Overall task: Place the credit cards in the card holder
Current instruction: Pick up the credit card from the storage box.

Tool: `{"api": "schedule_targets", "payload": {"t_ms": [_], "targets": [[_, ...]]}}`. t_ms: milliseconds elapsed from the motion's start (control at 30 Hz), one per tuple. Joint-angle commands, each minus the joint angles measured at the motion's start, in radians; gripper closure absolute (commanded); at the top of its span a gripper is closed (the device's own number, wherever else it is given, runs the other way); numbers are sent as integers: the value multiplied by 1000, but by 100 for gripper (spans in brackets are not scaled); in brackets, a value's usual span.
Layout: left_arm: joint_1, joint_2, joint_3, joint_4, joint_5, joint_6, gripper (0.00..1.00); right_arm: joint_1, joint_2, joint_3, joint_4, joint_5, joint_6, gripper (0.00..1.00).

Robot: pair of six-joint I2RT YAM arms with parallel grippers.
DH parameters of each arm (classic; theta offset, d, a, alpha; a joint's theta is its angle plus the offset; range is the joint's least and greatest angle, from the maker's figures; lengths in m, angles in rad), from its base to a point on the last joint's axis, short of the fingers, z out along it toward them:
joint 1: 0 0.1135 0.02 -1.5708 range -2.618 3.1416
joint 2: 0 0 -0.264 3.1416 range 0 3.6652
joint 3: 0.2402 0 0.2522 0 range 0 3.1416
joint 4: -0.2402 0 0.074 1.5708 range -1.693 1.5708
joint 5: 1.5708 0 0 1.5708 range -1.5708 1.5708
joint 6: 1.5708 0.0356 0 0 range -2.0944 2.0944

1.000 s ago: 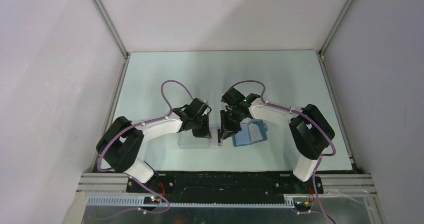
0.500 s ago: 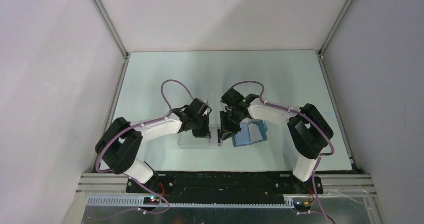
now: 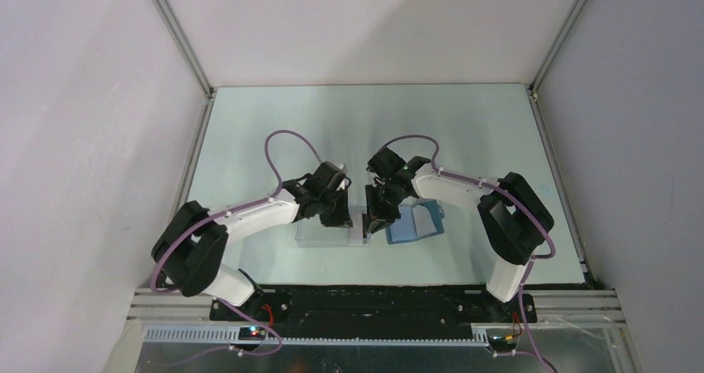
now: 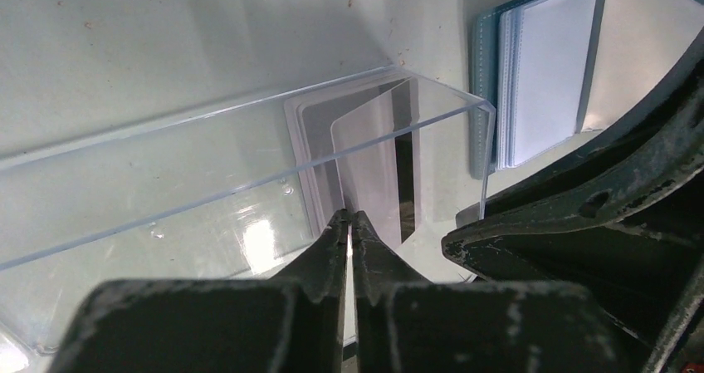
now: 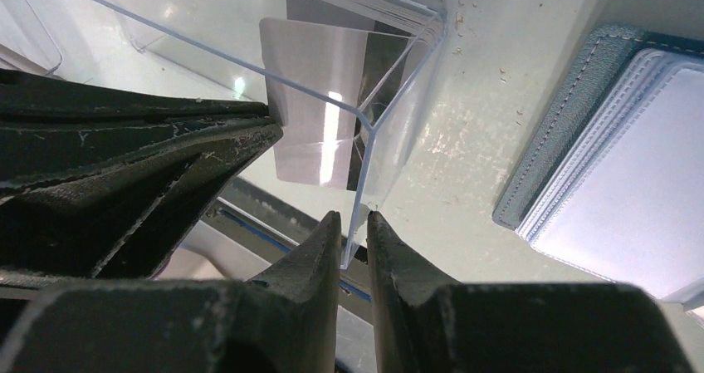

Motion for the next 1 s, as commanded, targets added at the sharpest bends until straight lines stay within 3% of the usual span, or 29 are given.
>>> {"api": "schedule_targets", "payload": {"t_ms": [0, 267, 833, 967], "targets": [[-13, -39, 40, 30, 30, 0, 93, 10, 6, 2, -2, -12, -14, 78], [-15, -47, 38, 32, 43, -4, 86, 8, 7, 4, -2, -11, -16, 78], [-21, -73, 39, 45, 50, -8, 83, 5, 3, 3, -7, -9, -17, 78], [-22, -67, 36, 49, 52, -12, 76, 5, 4, 3, -8, -8, -18, 78]]}}
